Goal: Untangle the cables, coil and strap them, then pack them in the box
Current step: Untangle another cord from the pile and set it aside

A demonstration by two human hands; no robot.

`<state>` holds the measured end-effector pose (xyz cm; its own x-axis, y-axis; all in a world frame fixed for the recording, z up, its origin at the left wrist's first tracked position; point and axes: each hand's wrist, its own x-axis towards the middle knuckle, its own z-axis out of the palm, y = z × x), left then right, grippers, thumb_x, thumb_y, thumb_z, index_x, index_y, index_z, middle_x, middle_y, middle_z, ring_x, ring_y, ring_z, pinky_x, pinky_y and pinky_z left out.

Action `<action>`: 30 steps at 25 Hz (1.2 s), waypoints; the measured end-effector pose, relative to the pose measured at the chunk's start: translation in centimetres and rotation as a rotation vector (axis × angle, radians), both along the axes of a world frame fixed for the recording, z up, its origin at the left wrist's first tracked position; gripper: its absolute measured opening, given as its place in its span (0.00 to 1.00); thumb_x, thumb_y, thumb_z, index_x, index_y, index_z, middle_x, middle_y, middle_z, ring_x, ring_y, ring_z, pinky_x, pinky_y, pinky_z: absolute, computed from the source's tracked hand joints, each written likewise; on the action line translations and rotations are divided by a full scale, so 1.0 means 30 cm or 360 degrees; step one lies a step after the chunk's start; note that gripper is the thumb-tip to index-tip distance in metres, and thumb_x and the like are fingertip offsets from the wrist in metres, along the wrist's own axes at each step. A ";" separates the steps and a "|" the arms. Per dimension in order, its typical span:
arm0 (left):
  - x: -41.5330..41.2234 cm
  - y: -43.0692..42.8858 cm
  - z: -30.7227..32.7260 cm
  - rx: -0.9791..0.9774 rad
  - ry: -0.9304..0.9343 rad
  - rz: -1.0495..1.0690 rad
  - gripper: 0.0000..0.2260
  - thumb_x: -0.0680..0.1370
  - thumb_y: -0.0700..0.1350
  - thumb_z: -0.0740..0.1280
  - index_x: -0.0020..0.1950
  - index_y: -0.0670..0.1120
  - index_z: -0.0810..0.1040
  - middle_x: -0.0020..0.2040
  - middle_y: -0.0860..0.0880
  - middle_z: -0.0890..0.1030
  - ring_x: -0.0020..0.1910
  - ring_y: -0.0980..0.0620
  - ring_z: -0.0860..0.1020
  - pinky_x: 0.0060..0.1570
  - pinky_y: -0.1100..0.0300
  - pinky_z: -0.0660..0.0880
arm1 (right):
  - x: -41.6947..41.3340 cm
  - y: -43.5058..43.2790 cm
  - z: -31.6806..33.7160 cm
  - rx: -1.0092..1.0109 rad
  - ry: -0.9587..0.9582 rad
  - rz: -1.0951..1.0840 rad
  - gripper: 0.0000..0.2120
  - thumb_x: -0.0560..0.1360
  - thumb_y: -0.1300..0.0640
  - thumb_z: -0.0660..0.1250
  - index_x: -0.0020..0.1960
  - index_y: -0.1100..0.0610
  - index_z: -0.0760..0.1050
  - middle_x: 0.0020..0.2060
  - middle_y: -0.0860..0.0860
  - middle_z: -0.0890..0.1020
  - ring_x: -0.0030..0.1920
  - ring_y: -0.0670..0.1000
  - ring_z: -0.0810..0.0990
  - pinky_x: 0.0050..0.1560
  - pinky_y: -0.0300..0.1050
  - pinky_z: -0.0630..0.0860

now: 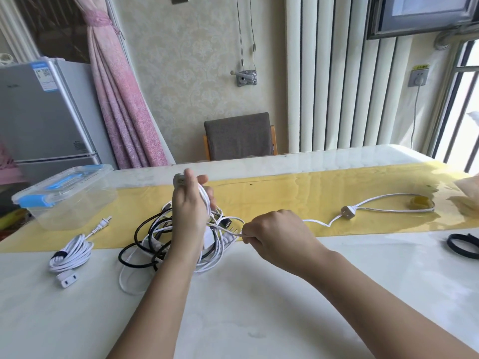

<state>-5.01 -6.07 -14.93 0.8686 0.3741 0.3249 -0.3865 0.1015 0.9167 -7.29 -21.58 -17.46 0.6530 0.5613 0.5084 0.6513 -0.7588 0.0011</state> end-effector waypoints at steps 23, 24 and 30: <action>-0.067 0.019 0.020 -0.1007 0.0298 -0.2955 0.18 0.82 0.55 0.51 0.41 0.44 0.70 0.22 0.52 0.60 0.19 0.56 0.57 0.22 0.62 0.56 | 0.094 -0.192 0.040 0.0789 0.0125 -0.0703 0.09 0.71 0.65 0.63 0.40 0.57 0.81 0.27 0.51 0.77 0.32 0.58 0.75 0.32 0.45 0.68; -0.062 0.030 0.024 -0.1177 0.0190 -0.2851 0.17 0.81 0.54 0.50 0.41 0.44 0.69 0.22 0.52 0.61 0.20 0.57 0.58 0.25 0.61 0.58 | 0.099 -0.186 0.030 0.0737 0.0199 -0.0742 0.09 0.72 0.63 0.62 0.41 0.57 0.81 0.29 0.53 0.78 0.34 0.59 0.75 0.32 0.44 0.66; -0.009 0.069 0.000 -0.1736 -0.0013 -0.1780 0.13 0.80 0.47 0.56 0.49 0.39 0.74 0.34 0.47 0.71 0.31 0.51 0.71 0.36 0.58 0.72 | 0.075 -0.138 0.009 0.0256 0.0453 -0.0503 0.13 0.74 0.62 0.59 0.46 0.52 0.82 0.31 0.47 0.74 0.37 0.53 0.73 0.33 0.42 0.66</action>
<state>-5.27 -4.00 -14.94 0.8556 -0.3874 0.3433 0.3324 0.9196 0.2093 -5.03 -25.71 -17.20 0.9061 0.2404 0.3481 0.3450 -0.8962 -0.2790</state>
